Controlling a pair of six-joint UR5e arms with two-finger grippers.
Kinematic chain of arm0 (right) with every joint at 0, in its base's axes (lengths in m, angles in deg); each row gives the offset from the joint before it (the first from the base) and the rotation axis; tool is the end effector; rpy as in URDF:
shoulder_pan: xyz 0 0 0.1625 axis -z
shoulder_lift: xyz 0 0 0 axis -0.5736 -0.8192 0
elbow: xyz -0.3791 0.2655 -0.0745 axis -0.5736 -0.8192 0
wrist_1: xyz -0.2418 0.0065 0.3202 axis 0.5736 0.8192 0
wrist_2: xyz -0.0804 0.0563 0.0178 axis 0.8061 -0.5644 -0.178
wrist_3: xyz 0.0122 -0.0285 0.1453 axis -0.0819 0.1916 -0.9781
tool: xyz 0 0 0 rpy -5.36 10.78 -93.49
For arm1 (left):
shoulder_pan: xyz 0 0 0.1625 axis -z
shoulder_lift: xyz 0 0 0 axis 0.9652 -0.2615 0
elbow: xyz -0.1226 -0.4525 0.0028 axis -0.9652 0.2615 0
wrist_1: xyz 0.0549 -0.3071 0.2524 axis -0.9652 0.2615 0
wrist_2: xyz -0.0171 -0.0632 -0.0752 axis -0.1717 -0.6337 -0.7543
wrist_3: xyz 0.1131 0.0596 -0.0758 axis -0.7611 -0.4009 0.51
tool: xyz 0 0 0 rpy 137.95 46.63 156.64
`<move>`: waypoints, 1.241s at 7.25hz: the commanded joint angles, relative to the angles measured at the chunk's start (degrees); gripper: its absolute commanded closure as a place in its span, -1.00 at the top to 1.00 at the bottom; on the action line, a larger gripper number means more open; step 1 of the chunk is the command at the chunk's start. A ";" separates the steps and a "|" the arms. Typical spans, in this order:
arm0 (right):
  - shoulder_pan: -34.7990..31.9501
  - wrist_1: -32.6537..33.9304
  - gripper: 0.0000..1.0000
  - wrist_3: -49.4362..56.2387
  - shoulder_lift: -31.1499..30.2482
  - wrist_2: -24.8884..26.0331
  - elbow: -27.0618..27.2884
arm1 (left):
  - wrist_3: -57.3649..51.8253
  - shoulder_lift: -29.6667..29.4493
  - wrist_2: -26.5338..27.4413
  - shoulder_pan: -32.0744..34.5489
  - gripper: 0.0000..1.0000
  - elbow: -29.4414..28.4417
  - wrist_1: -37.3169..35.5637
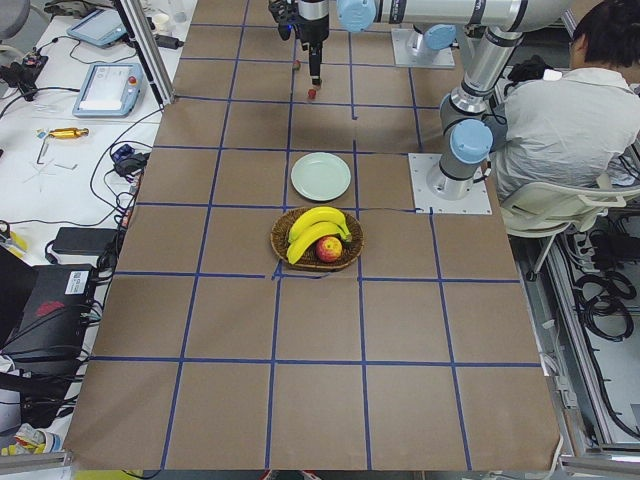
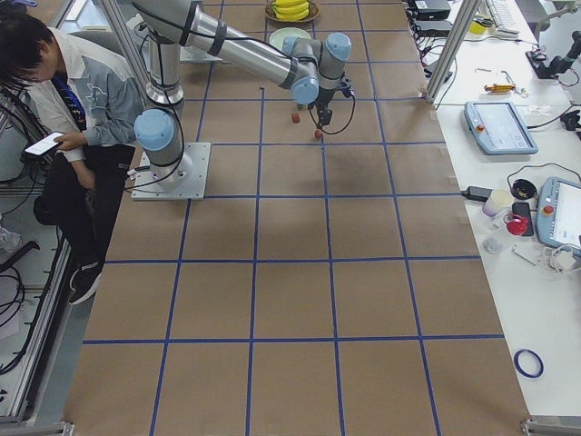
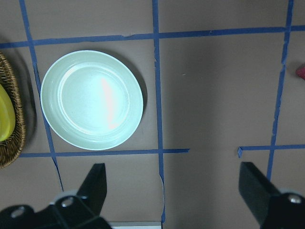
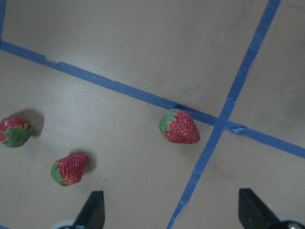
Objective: Collect all strawberries into plate
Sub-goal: 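Move the right gripper down toward the strawberry farthest from the robot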
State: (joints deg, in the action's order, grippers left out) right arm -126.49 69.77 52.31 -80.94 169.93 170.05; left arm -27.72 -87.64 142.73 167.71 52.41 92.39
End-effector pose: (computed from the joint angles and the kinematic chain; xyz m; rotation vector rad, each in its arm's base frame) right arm 0.1572 -0.5409 0.2489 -0.5526 2.9932 0.2231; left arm -0.1512 -0.4453 0.4643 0.0459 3.1069 0.0926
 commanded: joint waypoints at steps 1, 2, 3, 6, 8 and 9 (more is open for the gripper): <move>0.00 1.22 1.00 2.06 2.01 -0.03 0.05 | 0.00 0.00 -0.01 0.03 1.00 0.32 0.07; 0.00 1.31 1.00 2.94 2.62 0.41 0.05 | 0.00 0.09 0.16 0.03 1.00 0.50 0.07; -0.09 1.83 0.99 3.55 4.02 0.42 0.14 | 0.00 0.09 0.17 0.03 1.00 0.58 0.07; 0.00 4.73 0.99 4.78 6.23 0.68 1.27 | -0.09 0.18 0.25 0.03 1.00 0.67 0.07; 0.00 7.81 0.98 4.88 7.37 0.68 2.25 | -0.09 0.18 0.25 0.03 1.00 0.76 0.16; 0.00 7.90 0.75 5.05 7.37 0.77 2.16 | -0.09 0.18 0.25 0.03 1.00 1.02 0.16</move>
State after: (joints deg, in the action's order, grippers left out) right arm -126.52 77.05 57.18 -73.76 170.63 172.10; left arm -27.80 -87.47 142.99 167.74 53.22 92.54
